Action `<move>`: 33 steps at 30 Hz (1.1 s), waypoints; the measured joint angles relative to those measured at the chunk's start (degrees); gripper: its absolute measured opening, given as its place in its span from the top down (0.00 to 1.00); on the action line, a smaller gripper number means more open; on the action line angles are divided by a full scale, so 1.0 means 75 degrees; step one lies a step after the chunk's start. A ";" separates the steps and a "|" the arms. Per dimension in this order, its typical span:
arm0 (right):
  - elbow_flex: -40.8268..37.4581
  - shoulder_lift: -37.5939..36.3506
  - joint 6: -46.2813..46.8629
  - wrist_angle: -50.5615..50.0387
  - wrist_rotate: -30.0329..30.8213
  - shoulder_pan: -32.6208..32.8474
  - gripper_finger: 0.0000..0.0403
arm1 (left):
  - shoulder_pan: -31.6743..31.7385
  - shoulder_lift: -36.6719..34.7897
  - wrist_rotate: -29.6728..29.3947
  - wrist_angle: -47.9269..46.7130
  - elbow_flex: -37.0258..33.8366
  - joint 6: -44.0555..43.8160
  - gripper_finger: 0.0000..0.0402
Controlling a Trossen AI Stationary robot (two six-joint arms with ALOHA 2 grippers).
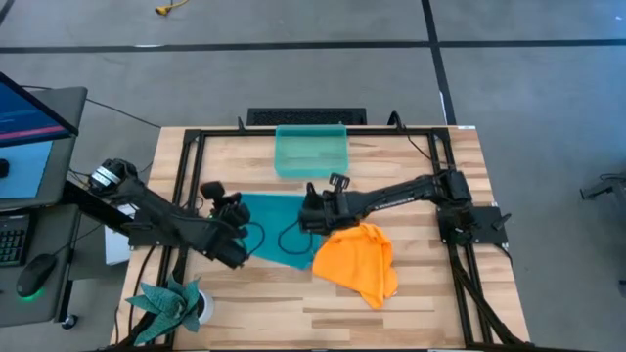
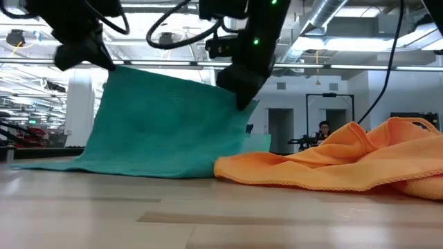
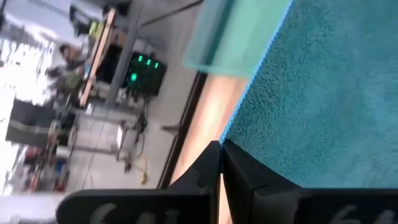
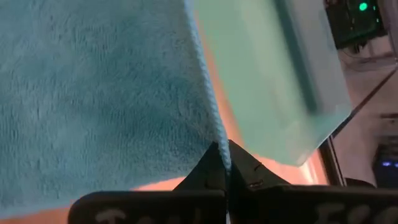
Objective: Roll microfiber towels into tight, uniform cylinder then place into a basket
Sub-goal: Fold the blue microfiber cloth
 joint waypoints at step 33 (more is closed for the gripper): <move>-0.0555 0.0017 -0.1689 0.1429 -0.1153 0.0288 0.98 | 0.0620 0.0055 0.1415 0.2072 -0.1105 0.0711 1.00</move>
